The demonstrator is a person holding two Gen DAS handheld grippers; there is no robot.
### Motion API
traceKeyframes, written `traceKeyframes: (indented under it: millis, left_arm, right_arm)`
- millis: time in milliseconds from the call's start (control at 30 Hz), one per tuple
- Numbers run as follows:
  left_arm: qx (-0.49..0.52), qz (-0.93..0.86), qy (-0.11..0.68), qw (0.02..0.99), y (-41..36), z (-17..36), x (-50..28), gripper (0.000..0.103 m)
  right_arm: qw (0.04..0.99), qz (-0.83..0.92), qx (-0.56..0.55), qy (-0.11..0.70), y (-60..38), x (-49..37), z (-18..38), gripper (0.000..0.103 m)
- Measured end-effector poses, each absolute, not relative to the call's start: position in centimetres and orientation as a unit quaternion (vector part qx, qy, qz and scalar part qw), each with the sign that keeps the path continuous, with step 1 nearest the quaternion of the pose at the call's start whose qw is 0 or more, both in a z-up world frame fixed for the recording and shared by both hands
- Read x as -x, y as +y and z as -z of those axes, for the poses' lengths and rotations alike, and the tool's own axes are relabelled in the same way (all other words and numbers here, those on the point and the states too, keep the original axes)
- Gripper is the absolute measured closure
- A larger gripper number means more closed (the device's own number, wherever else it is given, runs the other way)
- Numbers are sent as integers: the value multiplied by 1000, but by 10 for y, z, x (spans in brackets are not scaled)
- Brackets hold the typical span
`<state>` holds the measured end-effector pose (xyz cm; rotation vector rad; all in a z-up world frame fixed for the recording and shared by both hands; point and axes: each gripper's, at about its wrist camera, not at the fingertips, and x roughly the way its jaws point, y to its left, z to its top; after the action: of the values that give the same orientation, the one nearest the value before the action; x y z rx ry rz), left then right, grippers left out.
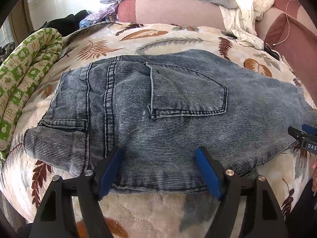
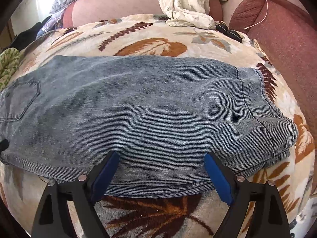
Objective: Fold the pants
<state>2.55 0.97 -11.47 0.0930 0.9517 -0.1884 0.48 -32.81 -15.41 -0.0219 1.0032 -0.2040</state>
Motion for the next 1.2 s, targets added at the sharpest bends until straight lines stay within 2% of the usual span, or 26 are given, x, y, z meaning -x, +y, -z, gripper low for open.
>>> traceKeyframes:
  millis: [300, 400, 600, 733, 900, 1200]
  left_arm:
    - [-55, 109, 464, 878, 11, 106, -26, 25]
    - [-59, 105, 443, 888, 15, 92, -18, 25]
    - [-66, 64, 397, 913, 25, 65, -7, 25]
    - [-53, 63, 390, 917, 26, 57, -6, 20]
    - [-70, 52, 400, 912, 19, 65, -8, 20]
    - [-46, -9, 427, 903, 59, 81, -22, 20]
  right_arm:
    - [875, 104, 15, 472, -327, 0, 153, 13]
    - [879, 99, 14, 467, -328, -1, 148, 13]
    - [925, 55, 62, 372, -300, 11, 117, 13]
    - [937, -10, 82, 339, -267, 19, 108, 12]
    - [929, -50, 78, 359, -232, 14, 122, 12]
    - [914, -65, 76, 393, -212, 4, 140, 12]
